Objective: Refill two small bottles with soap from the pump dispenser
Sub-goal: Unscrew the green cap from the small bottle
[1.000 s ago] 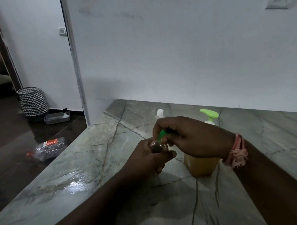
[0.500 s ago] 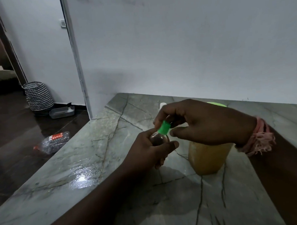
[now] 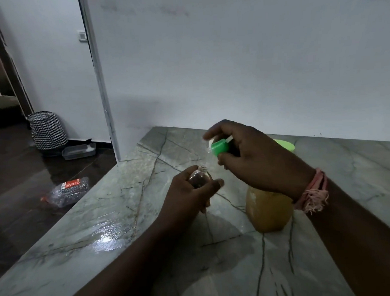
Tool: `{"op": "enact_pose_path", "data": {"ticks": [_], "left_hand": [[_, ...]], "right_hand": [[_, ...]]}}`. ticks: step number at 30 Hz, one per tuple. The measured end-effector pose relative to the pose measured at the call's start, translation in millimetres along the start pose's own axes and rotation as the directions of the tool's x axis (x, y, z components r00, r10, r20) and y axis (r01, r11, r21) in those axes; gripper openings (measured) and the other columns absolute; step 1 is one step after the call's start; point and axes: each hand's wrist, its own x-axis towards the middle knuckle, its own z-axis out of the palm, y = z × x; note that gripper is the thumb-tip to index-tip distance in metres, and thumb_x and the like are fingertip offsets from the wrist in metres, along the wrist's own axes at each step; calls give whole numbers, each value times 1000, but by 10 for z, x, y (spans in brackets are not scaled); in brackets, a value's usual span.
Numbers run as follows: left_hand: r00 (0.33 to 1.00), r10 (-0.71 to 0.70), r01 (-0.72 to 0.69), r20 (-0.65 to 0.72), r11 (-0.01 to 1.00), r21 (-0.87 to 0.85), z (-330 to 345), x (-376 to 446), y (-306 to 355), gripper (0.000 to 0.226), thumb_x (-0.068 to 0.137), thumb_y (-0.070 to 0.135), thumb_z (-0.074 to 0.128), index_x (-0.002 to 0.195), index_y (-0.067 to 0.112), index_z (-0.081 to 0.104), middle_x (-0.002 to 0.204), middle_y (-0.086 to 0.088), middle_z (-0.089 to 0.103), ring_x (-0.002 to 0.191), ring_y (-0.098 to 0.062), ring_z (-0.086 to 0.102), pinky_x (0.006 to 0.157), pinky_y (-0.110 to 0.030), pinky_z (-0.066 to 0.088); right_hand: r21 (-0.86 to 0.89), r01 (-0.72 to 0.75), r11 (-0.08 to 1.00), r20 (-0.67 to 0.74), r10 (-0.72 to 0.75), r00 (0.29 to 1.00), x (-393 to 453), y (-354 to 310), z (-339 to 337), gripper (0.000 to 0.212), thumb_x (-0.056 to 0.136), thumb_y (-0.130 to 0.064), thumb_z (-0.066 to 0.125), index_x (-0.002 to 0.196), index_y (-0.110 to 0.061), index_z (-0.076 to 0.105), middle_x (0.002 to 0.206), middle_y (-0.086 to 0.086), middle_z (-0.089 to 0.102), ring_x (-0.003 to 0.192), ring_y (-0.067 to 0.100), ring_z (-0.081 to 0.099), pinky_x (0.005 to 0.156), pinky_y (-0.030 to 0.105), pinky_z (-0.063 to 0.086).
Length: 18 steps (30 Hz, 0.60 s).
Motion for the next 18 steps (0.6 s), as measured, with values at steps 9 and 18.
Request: {"op": "enact_pose_path", "data": {"ticks": [9,18], "left_hand": [[930,-43,-16,-366,987,-157,-183,74,-87,20,80,25,60,99,19,59,85,-7,61,75,-22,58,65,-36,50],[943,-48,1,-331,990,-142,-147,49,-109,21,78,31,59,98,23,61,86,-4,61,78,-21,57,68,-38,49]], "right_hand": [[-72,-310,948,2,310,951,-32,-52,882,20,86,-17,63,103,-23,54,109,1,48,83,14,56,66,22,46],[-73,-416,906,-72,412,908,-106,286,1104,31,77,-24,79,97,-22,55,102,0,65,95,21,63,83,38,54]]}}
